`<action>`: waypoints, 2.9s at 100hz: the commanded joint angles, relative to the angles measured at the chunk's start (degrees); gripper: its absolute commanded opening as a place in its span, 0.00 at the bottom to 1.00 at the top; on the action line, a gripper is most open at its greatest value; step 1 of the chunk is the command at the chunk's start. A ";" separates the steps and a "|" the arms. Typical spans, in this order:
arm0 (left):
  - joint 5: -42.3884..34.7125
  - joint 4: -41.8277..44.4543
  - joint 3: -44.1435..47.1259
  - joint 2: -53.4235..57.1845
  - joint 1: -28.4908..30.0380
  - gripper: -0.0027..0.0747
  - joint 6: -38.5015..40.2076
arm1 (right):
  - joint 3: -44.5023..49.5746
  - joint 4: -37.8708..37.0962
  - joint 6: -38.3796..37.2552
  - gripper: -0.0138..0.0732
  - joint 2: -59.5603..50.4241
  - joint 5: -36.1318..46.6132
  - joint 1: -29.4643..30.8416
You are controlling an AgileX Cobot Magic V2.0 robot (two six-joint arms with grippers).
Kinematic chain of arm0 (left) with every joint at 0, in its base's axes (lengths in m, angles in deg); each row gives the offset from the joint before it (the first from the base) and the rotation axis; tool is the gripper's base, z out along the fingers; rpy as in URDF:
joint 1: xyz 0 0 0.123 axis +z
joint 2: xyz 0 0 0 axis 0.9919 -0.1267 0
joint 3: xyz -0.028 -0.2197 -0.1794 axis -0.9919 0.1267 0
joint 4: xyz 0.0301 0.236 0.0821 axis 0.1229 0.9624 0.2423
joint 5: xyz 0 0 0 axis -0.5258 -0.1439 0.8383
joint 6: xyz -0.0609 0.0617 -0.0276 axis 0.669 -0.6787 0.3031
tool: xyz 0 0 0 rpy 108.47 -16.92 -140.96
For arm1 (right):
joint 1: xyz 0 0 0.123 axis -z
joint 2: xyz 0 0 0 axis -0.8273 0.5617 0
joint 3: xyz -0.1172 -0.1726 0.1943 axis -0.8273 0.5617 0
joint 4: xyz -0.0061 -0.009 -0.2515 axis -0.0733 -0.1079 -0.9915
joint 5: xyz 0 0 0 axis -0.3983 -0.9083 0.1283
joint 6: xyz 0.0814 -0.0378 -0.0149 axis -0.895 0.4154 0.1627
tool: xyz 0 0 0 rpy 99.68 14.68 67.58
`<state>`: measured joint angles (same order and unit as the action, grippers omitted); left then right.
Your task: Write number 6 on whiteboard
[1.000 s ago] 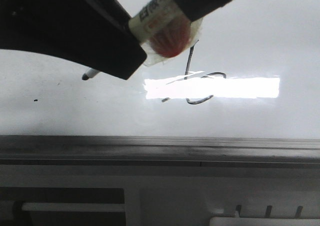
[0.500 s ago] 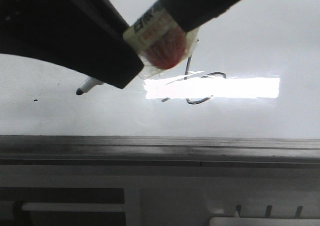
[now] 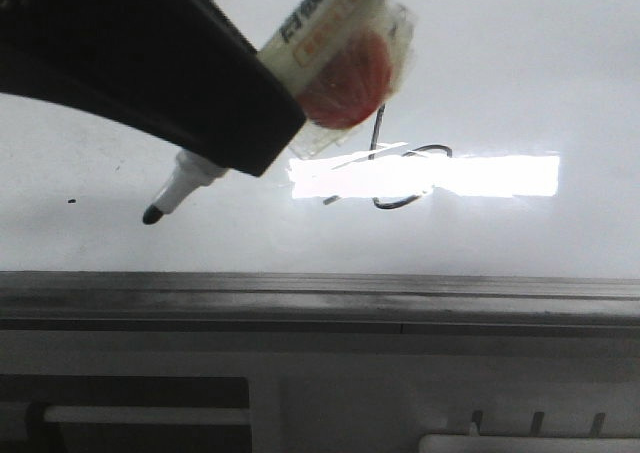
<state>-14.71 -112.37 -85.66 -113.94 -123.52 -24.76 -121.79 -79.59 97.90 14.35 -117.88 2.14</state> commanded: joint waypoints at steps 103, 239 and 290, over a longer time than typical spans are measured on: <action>-62.16 -33.92 10.47 -6.04 -11.41 0.01 14.78 | 2.79 -2.69 -8.69 0.09 -14.42 -3.98 9.12; -66.47 -33.81 10.24 -11.51 -11.41 0.72 20.74 | 2.79 0.63 -8.69 0.09 -14.42 -5.40 9.12; -58.18 -32.46 11.04 7.66 -11.41 0.83 10.91 | 3.14 -0.64 -10.84 0.09 -24.55 -6.82 9.12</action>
<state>-74.99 -145.46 -74.36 -112.89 -134.86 -11.01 -117.60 -78.94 88.50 -6.32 -128.02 10.76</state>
